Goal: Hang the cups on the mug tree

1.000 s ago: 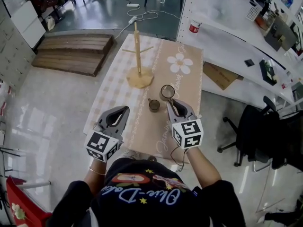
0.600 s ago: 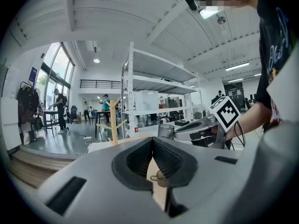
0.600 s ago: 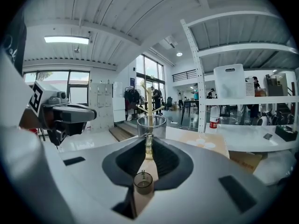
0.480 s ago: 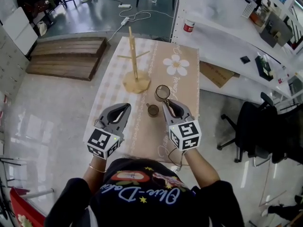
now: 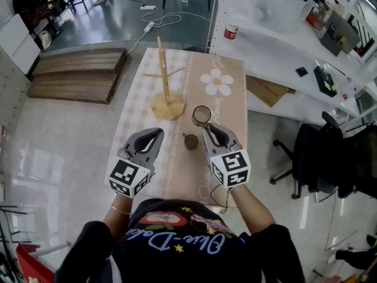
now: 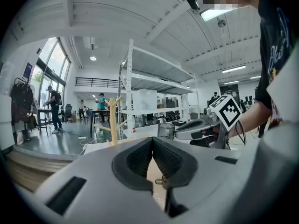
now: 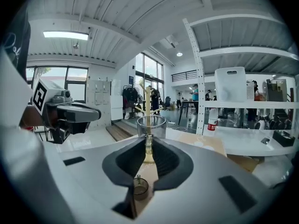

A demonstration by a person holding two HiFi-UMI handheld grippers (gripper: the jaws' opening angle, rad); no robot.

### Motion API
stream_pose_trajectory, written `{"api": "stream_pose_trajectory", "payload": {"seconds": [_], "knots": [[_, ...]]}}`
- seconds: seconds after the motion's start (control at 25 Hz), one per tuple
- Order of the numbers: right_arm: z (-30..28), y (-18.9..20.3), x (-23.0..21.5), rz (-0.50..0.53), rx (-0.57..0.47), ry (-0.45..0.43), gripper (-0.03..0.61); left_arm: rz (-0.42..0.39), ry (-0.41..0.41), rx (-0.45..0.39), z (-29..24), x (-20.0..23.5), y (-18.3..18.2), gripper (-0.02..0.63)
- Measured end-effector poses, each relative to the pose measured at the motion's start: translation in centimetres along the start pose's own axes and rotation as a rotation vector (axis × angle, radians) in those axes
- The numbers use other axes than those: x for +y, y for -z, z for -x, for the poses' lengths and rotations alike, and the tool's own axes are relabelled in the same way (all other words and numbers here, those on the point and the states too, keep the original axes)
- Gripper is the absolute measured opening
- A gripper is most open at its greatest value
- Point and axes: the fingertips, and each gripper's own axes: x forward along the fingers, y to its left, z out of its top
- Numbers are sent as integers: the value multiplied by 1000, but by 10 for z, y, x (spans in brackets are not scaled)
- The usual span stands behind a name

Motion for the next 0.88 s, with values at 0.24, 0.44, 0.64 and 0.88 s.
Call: {"api": "stream_pose_trajectory", "payload": {"seconds": [0.24, 0.44, 0.64, 0.88], "knots": [[-7, -7, -2, 11, 6, 11, 49, 1, 13, -3, -5, 10, -2, 8], [-13, -11, -4, 23, 14, 29, 49, 10, 14, -14, -9, 23, -4, 8], [-18, -12, -6, 18, 20, 40, 49, 16, 35, -6, -13, 25, 0, 8], [-27, -17, -5, 22, 26, 47, 49, 28, 46, -17, -15, 32, -1, 8]]}}
